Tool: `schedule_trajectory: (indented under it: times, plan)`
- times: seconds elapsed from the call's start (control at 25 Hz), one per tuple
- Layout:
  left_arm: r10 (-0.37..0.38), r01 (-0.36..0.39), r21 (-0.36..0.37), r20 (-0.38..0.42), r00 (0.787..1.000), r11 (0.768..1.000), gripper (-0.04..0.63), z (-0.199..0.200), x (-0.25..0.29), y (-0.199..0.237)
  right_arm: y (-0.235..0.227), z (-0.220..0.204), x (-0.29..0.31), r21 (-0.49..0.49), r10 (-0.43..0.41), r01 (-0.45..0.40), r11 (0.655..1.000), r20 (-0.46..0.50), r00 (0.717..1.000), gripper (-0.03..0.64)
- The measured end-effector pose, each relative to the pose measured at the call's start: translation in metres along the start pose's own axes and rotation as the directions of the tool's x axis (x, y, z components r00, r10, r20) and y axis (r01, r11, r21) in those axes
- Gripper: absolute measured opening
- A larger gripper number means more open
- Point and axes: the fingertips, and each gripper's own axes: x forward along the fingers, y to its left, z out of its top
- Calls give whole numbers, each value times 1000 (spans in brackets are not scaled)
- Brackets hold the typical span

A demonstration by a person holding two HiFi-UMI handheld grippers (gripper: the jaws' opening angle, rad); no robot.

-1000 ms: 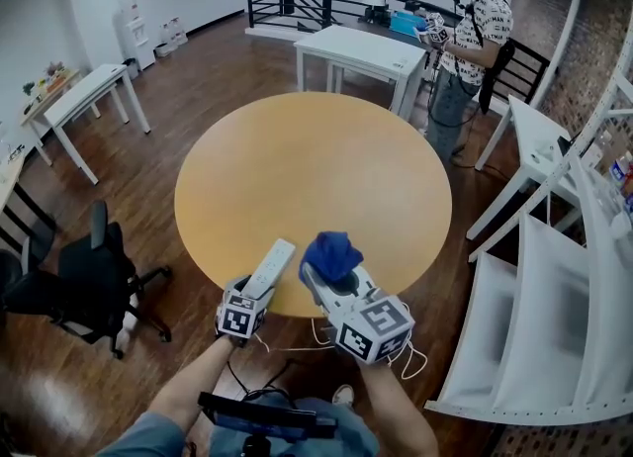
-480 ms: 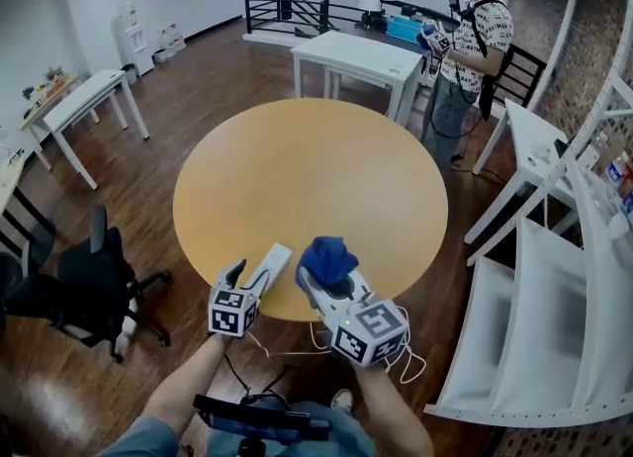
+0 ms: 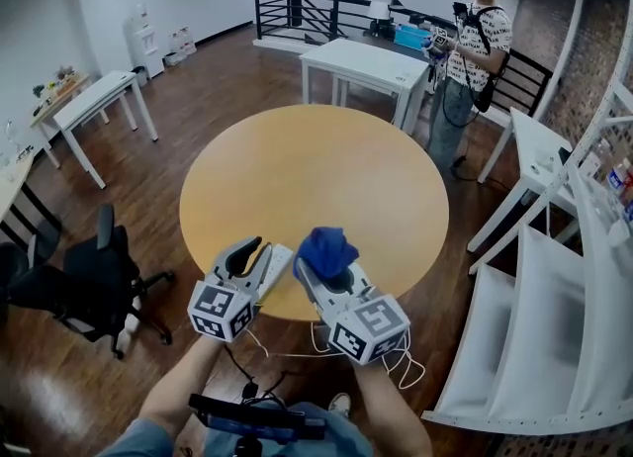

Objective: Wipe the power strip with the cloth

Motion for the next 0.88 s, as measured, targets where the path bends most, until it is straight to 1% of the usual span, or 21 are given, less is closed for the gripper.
schedule_trajectory:
  times: [0.16,0.24,0.28,0.36,0.52,0.68,0.88]
  plan:
    - [-33,33,0,102,994,999,54,41,-13,-24,5,14,-3,-20,10,-10,1000,18,1000,87]
    - [-44,43,10,130,990,999,20,54,-18,-33,7,19,-5,-29,19,-19,999,25,999,87]
    - [-50,49,14,137,989,999,13,58,-20,-37,9,21,-5,-34,24,-23,999,28,999,87]
    - [-59,56,19,144,988,998,11,63,-23,-44,11,26,-7,-43,29,-28,999,35,999,87]
    - [-47,45,15,147,988,999,11,68,-30,-46,15,29,-10,-58,31,-29,998,37,999,86]
    - [-43,42,12,135,990,999,11,70,-35,-49,20,30,-13,-57,35,-33,998,41,999,84]
    - [-48,46,19,147,988,999,11,76,-36,-57,21,33,-18,-65,37,-34,997,49,998,84]
